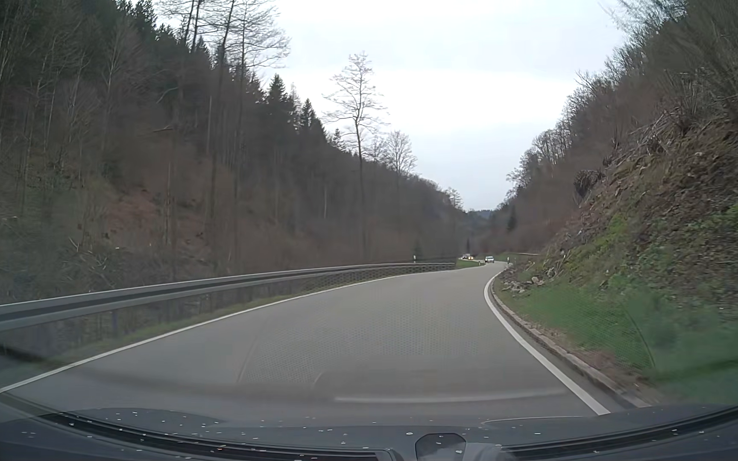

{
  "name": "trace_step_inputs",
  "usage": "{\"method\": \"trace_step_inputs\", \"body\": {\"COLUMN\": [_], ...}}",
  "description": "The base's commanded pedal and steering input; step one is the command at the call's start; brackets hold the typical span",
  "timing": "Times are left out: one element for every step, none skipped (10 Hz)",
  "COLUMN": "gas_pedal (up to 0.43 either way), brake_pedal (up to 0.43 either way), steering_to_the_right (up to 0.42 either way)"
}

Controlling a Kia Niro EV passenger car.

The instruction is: Follow the waypoints while adhering to traffic rules and regulations

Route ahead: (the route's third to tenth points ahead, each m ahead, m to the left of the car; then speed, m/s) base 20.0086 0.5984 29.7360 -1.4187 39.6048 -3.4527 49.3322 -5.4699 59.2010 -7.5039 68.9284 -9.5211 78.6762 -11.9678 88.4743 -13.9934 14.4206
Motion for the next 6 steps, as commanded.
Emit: {"method": "trace_step_inputs", "body": {"gas_pedal": [0.22,0.228,0.228,0.24,0.248,0.26], "brake_pedal": [0.0,0.0,0.0,0.0,0.0,0.0], "steering_to_the_right": [0.037,0.037,0.037,0.037,0.037,0.037]}}
